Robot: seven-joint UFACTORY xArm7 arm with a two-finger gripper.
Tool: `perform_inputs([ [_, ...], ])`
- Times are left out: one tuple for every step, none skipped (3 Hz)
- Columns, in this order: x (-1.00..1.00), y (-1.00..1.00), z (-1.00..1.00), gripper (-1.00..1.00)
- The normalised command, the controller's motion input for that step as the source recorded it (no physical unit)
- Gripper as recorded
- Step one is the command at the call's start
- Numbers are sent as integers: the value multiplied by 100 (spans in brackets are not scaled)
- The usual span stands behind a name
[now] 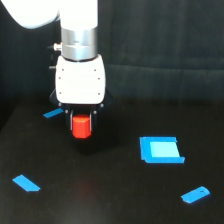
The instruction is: Pick up the red object from the table
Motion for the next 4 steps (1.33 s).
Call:
perform_inputs([
  [2,3,82,-100],
  [3,8,69,-99],
  [-4,3,61,-100],
  [-6,1,32,-96],
])
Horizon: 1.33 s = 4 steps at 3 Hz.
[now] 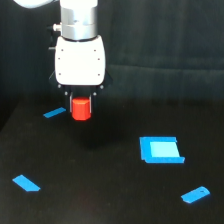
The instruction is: Pick up the red object from the table
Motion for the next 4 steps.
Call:
perform_inputs([
  [4,3,21,-100],
  [8,3,8,-100],
  [1,-7,3,-100],
  [-3,1,6,-100],
])
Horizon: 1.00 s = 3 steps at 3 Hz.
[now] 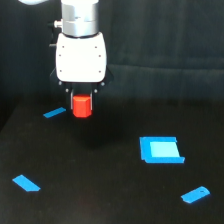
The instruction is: Pick up the red object from the table
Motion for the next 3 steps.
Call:
perform_inputs([
  [0,6,10,-100],
  [-2,-1,13,-99],
  [-1,-2,5,-90],
])
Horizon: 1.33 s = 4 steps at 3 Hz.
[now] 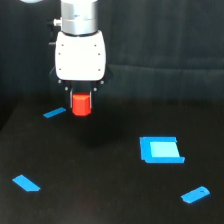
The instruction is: Pick up the red object from the table
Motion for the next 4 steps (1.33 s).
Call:
perform_inputs([
  [5,-1,2,-91],
  [8,1,8,-90],
  [2,1,0,-100],
  [0,-4,8,-100],
])
